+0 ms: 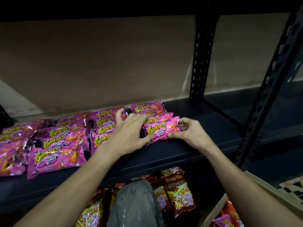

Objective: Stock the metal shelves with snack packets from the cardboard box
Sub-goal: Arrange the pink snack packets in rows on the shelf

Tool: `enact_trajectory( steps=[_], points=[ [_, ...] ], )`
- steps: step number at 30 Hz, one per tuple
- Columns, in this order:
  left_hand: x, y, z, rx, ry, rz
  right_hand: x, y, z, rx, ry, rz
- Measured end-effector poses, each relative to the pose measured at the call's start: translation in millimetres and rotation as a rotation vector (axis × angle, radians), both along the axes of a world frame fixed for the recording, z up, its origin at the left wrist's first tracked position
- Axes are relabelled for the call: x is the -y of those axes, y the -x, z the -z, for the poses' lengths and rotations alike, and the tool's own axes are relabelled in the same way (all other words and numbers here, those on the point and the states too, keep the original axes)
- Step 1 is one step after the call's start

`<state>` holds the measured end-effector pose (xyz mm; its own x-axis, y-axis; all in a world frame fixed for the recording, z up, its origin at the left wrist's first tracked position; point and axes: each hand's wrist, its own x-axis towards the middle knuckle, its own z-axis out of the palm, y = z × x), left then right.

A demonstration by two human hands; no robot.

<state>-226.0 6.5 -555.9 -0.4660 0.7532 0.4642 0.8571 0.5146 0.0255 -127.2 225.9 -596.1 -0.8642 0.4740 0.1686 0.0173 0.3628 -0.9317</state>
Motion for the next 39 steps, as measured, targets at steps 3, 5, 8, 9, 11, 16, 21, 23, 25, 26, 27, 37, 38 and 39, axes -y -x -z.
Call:
enact_trajectory(
  steps=[3, 5, 8, 9, 11, 16, 21, 23, 25, 26, 27, 37, 38, 39],
  points=[
    [1, -1, -3, 0.01, -0.03, 0.005, 4, -2, -3, 0.003, -0.01, 0.014],
    [3, -3, -6, 0.02, -0.044, -0.001, 7, -2, -5, 0.005, -0.031, 0.026],
    [5, -5, -10, 0.047, -0.058, -0.005, 9, -3, -7, 0.017, -0.046, 0.03],
    [6, -5, -11, 0.053, -0.064, -0.002, 9, -4, -7, 0.018, -0.042, 0.027],
    [7, -6, -13, 0.061, -0.067, -0.004, 9, -6, -7, 0.02, -0.04, 0.024],
    [8, -11, -14, 0.069, -0.093, 0.024, 8, -7, -4, 0.046, -0.109, 0.047],
    [3, -17, -13, 0.096, -0.214, 0.13, 5, -21, -3, 0.053, -0.169, 0.073],
    [-3, -25, -13, 0.131, -0.264, 0.195, 4, -32, -3, 0.026, -0.2, 0.107],
    [-13, -42, -9, 0.182, -0.283, 0.266, 1, -53, 0, 0.0, -0.248, 0.145],
    [-16, -50, -7, 0.206, -0.286, 0.29, 1, -63, 0, -0.008, -0.288, 0.154],
    [-22, -59, -4, 0.241, -0.28, 0.322, -1, -76, 0, -0.008, -0.325, 0.168],
    [-104, -173, 97, 0.502, 0.069, 0.682, -4, -259, 58, 0.294, -0.442, 0.373],
    [-113, -183, 109, 0.513, 0.144, 0.71, -5, -277, 69, 0.359, -0.426, 0.39],
    [-125, -196, 126, 0.533, 0.225, 0.744, -7, -300, 82, 0.431, -0.4, 0.415]
  ],
)
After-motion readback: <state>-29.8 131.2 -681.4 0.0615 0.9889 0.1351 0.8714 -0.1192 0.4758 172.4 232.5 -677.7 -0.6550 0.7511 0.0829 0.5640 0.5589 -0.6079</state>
